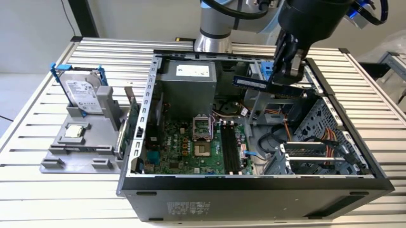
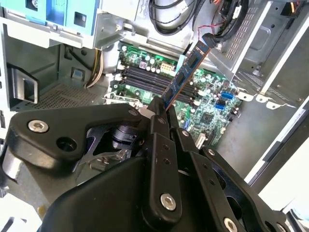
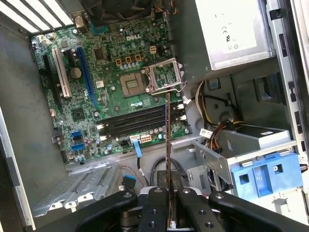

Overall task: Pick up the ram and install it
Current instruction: 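Insert the ram into the slot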

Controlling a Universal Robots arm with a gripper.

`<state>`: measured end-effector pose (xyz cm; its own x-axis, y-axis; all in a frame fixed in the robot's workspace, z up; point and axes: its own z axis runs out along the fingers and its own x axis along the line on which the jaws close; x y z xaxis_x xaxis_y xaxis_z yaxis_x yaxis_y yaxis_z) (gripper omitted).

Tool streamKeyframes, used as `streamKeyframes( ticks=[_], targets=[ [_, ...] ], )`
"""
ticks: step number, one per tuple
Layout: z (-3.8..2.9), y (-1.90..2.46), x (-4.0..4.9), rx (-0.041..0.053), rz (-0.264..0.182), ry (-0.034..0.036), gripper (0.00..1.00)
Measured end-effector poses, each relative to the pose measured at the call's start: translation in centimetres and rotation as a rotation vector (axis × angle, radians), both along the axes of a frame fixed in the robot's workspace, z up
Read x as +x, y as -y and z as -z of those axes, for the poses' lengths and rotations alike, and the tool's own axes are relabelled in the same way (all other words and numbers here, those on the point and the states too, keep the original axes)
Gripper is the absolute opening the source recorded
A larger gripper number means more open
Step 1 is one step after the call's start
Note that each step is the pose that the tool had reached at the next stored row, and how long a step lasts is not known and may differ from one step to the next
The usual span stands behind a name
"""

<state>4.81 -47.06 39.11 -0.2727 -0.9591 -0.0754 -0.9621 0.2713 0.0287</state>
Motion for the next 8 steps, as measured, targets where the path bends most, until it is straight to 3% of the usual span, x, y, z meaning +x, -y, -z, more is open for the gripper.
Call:
streamKeyframes(
  ticks=[8],
  targets=[
    [0.0,0.0,0.0,0.0,0.029,0.0,0.0]
  ],
)
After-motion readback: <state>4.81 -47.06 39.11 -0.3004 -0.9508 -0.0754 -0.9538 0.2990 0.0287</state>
